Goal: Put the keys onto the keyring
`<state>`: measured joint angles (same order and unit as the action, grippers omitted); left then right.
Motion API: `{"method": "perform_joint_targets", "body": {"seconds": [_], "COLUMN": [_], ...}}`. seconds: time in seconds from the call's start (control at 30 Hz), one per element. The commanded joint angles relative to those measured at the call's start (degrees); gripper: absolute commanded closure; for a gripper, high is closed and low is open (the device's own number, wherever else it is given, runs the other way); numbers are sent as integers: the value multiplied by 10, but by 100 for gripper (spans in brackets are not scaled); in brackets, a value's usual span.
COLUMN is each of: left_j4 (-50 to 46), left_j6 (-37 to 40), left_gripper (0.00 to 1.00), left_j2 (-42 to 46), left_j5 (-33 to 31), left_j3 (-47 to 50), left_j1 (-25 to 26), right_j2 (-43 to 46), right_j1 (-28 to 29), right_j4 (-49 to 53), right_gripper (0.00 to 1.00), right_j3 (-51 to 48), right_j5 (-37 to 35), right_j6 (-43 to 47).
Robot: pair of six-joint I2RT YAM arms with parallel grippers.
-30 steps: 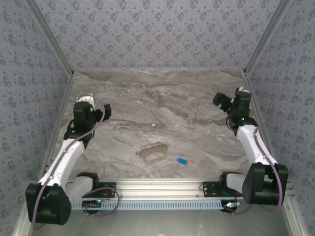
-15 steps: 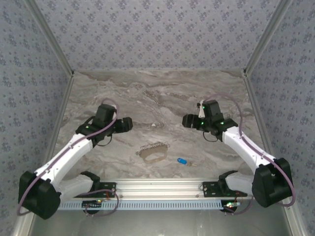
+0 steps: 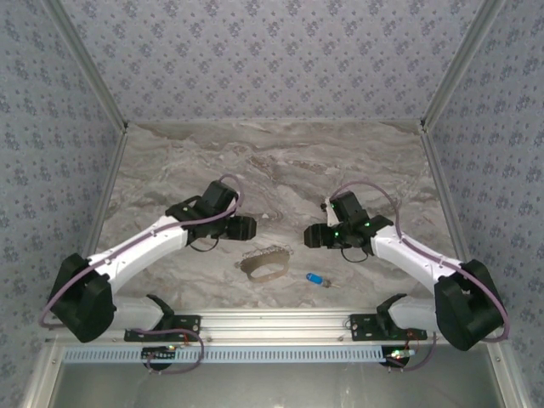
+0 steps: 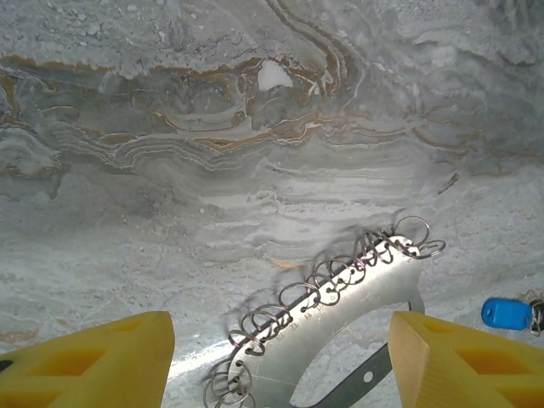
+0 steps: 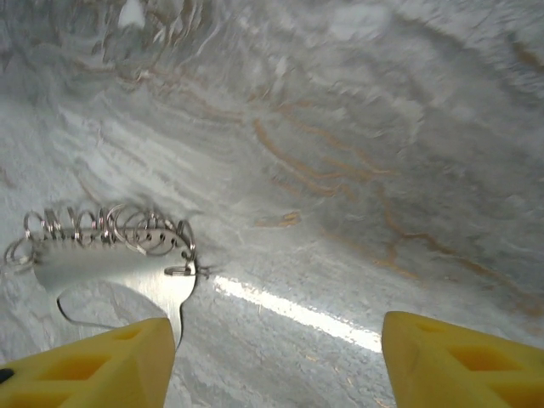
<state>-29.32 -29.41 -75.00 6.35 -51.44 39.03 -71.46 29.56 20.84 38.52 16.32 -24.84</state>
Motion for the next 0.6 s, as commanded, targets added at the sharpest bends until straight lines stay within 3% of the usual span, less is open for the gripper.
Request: {"method": "perform_joint_targets", "body": {"seconds": [0.0, 0.2, 0.57], "left_j4": [16, -31, -89], "left_j6": [18, 68, 107], "left_gripper": [36, 50, 66], "left_j2": [-20, -105, -241], "left_j5": [21, 48, 15], "left_j3": [-28, -103, -218], "left_j1": [13, 65, 157], "right_j2": [5, 42, 107], "right_j1": [-2, -42, -127], "right_j4": [12, -3, 12], "right_gripper": [35, 35, 32], "right_j3": [-8, -37, -76], "right_j5": [40, 43, 55], "right_j6": [24, -25, -55]}}
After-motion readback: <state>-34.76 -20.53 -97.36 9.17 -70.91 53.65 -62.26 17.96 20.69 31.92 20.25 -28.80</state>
